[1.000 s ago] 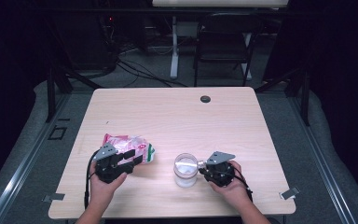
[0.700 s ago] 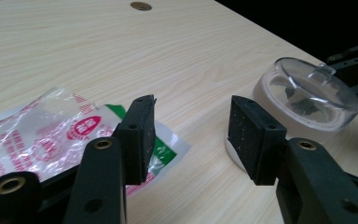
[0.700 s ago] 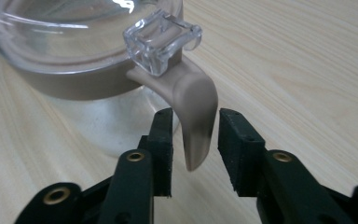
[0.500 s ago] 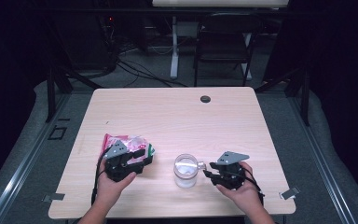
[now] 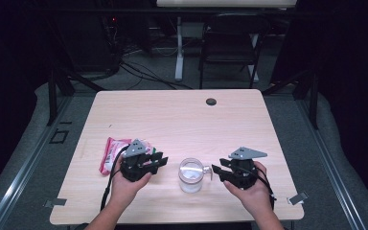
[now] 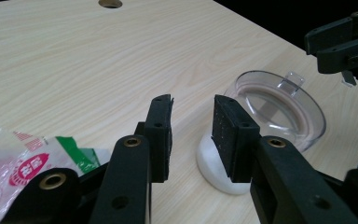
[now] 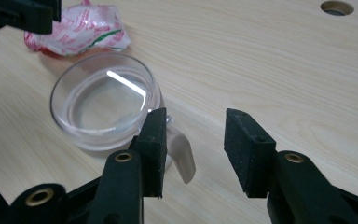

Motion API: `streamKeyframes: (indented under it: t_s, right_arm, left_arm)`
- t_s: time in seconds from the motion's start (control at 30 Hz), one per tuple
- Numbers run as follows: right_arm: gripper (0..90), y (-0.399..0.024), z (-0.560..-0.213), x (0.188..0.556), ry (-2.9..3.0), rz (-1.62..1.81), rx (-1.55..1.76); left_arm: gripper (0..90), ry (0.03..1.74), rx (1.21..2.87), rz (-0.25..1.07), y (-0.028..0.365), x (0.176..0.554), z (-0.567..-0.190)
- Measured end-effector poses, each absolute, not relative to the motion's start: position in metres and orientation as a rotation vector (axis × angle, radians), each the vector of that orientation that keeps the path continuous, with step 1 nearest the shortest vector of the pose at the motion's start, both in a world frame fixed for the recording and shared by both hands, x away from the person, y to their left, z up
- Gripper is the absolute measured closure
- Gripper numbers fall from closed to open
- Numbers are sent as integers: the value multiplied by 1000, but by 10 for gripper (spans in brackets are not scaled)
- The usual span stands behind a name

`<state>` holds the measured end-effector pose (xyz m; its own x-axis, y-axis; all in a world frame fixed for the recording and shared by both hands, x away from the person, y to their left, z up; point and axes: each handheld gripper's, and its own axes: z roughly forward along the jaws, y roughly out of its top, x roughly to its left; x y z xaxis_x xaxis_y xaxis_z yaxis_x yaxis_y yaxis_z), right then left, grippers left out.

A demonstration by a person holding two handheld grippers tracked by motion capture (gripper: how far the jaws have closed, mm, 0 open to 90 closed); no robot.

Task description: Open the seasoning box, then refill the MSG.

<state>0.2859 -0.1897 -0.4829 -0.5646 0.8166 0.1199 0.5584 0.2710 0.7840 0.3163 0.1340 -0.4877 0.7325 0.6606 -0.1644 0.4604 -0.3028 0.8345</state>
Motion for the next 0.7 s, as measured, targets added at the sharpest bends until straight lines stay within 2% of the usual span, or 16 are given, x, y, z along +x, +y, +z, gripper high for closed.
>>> streamKeyframes:
  t_s: [0.13,0.37,0.7]
  right_arm:
    - [606,-186,-479,291,2230,1192,1351]
    - [748,-177,-475,293,2222,1178,1368]
    - [791,-172,-478,293,2232,1199,1417]
  left_arm:
    - [706,853,1953,230,128,318,-486]
    - [778,829,1966,216,119,317,-487]
    - [802,766,2020,207,111,311,-498]
